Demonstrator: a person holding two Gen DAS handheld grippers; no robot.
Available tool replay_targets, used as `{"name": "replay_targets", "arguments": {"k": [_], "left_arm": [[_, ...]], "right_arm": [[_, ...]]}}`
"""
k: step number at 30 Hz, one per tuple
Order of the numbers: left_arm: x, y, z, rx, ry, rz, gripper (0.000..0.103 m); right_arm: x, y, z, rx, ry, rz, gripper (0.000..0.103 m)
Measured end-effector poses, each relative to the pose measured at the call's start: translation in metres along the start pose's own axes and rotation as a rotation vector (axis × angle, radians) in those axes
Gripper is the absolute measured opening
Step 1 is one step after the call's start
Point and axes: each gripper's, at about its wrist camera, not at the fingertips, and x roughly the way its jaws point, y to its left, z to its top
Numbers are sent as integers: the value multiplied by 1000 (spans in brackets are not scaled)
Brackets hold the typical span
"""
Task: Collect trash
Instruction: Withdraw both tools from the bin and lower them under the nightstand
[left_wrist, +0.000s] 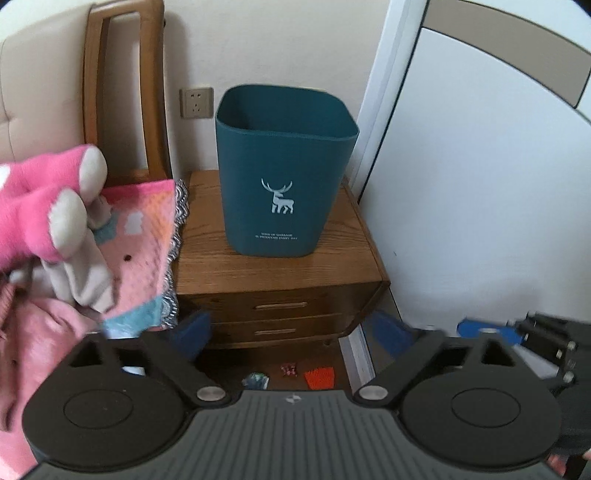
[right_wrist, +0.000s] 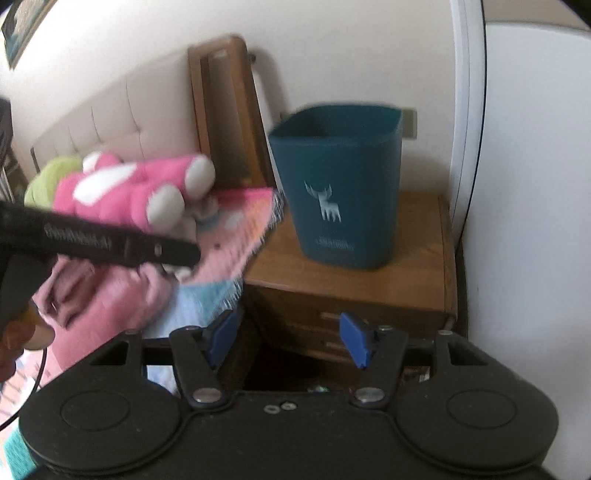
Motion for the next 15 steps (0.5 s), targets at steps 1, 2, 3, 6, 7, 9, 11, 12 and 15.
{"name": "replay_targets", "arguments": {"k": [1,2,3,6,7,9,11,12,15], "left_arm": [[9,-2,-9,-9,-8,0,103],[22,-4,-18,-13,-7,5,103],[36,-6,-28,-18,0,11,103],[84,-7,-66,-41,28,25,103],[98,-6,-76,-50,37,31,103],[132,-2,-103,-64,60,47,103],[169,5,-131,-83,85,58,103],[184,8,-143,-92,97,65,103],[234,21,-182,-132,133,63,103]], "right_arm": [[9,-4,-10,-9,8,3,61],[20,-9,-20,-13,16,10,62],[32,-14,-32,-15,30,11,62],[71,-28,-73,-4,54,20,62],[83,-33,-86,5,62,24,62],[114,-42,-120,24,80,30,62],[144,-48,-152,33,105,33,62],[160,-51,-169,35,120,37,62],[203,-60,-215,35,165,41,62]]}}
